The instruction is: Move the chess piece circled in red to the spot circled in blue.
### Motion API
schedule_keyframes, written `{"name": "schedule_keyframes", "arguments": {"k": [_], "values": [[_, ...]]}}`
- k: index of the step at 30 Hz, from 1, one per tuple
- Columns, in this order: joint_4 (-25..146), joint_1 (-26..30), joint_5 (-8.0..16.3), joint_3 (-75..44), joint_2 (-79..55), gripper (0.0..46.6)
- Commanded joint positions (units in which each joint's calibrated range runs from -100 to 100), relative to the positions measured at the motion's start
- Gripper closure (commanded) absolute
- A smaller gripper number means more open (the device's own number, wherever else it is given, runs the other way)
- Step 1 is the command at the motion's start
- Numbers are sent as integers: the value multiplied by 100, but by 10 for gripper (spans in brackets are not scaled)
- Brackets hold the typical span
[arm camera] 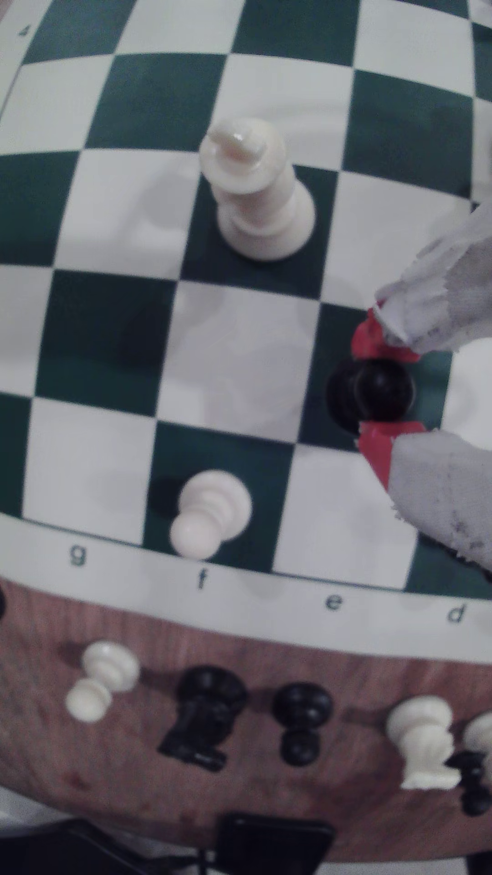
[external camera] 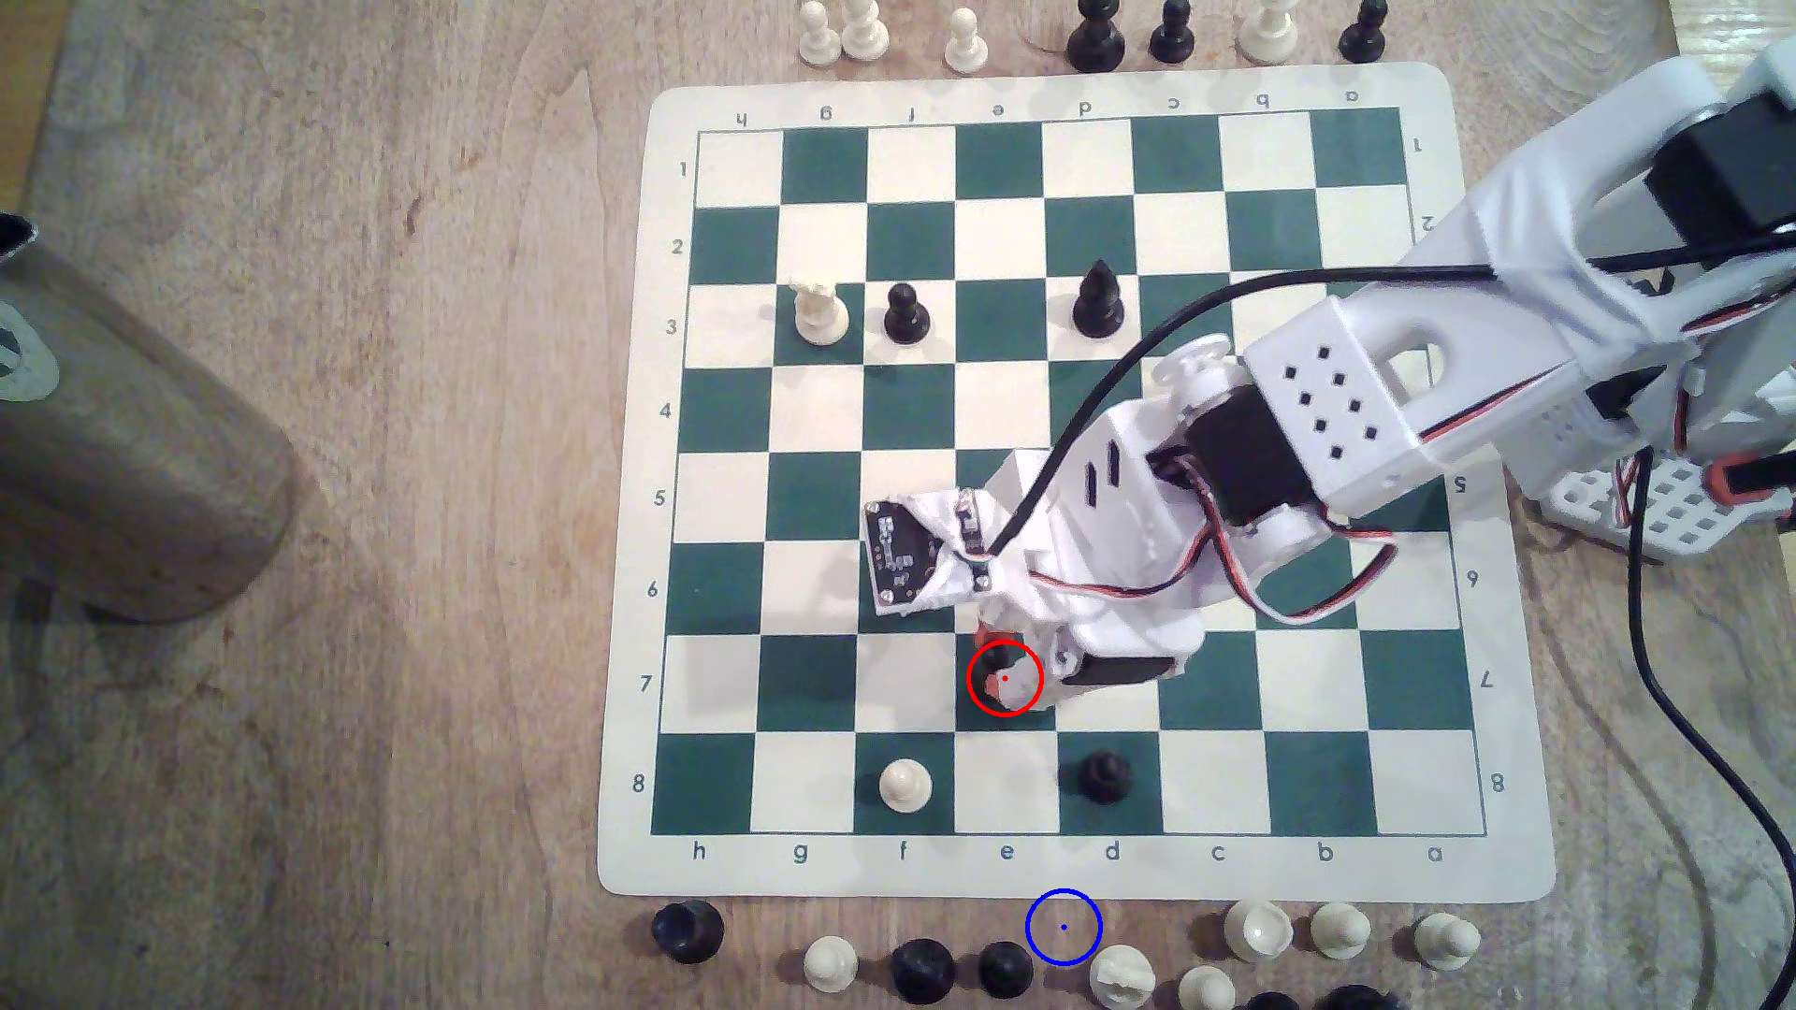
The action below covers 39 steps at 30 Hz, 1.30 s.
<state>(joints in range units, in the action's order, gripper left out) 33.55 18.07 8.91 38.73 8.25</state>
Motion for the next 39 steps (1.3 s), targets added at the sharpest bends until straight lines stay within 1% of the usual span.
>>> {"name": "schedule_keyframes", "arguments": {"k": [1,5,12,19,23,28,39], "values": [[306,-66,34,-835,932,464],[421,35,88,-1017,1059,464],[470,505,230,-1262,805,464],[446,1036,454,-1606,202,464],[421,1302,464,-1896,-282,464],[421,1443,464,-2177,-783,464],[478,1576,527,-2612,-1470,460]]}}
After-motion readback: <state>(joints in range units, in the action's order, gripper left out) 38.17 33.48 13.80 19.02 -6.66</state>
